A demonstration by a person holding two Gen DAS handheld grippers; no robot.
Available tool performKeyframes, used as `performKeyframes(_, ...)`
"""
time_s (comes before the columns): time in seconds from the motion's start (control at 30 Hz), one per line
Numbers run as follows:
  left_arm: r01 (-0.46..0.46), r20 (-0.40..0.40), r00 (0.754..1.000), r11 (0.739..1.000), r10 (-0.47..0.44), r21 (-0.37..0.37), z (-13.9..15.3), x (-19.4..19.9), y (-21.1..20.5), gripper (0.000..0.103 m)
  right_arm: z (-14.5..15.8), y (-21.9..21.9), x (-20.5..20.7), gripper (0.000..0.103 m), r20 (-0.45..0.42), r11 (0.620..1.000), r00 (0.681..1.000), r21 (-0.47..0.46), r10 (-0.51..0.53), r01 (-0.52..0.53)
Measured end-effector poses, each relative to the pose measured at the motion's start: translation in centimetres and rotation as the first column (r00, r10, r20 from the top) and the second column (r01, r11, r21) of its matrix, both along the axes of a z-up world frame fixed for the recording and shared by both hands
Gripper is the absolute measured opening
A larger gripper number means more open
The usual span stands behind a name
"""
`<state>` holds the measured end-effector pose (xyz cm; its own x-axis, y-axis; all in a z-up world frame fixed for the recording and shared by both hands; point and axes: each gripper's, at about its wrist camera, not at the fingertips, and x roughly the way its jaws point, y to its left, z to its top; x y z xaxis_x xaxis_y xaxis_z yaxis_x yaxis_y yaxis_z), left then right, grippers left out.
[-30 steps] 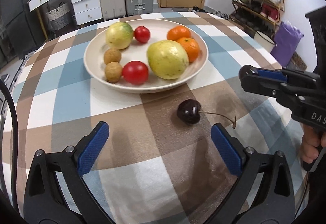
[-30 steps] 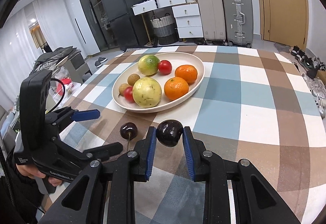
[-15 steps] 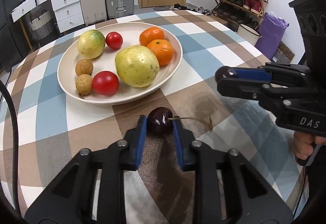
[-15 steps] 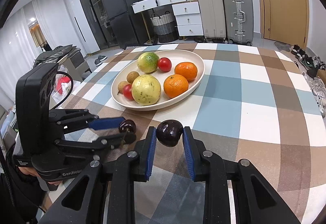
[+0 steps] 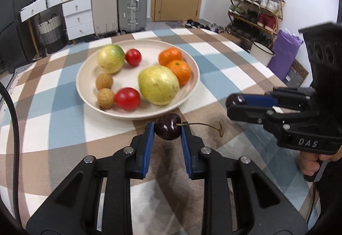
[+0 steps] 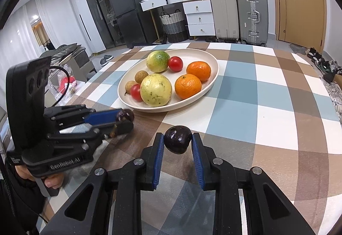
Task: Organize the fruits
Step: 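Grasp the dark cherry by its body with the left tool while the right tool holds the plum, then carry the plum and cherry over the plate with both tools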
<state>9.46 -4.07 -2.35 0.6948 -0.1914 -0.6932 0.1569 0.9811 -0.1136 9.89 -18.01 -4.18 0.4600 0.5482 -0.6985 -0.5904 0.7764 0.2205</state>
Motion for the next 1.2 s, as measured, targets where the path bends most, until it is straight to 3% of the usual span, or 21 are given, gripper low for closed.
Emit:
performKeyframes(0.47, -0.104, 0.103, 0.988, 0.991, 0.112, -0.08, 3.3, -1.6, 3.9, 0.022, 0.3, 0.4, 0.1, 0.027, 0.006, 0.999, 1.0, 0.042, 0.012, -0.012)
performKeyframes(1.2, -0.156, 0.112, 0.981, 0.987, 0.16, -0.043, 4.2, 3.3, 4.4, 0.022, 3.4, 3.2, 4.4, 0.027, 0.003, 0.995, 0.999, 0.097, -0.036, 0.036)
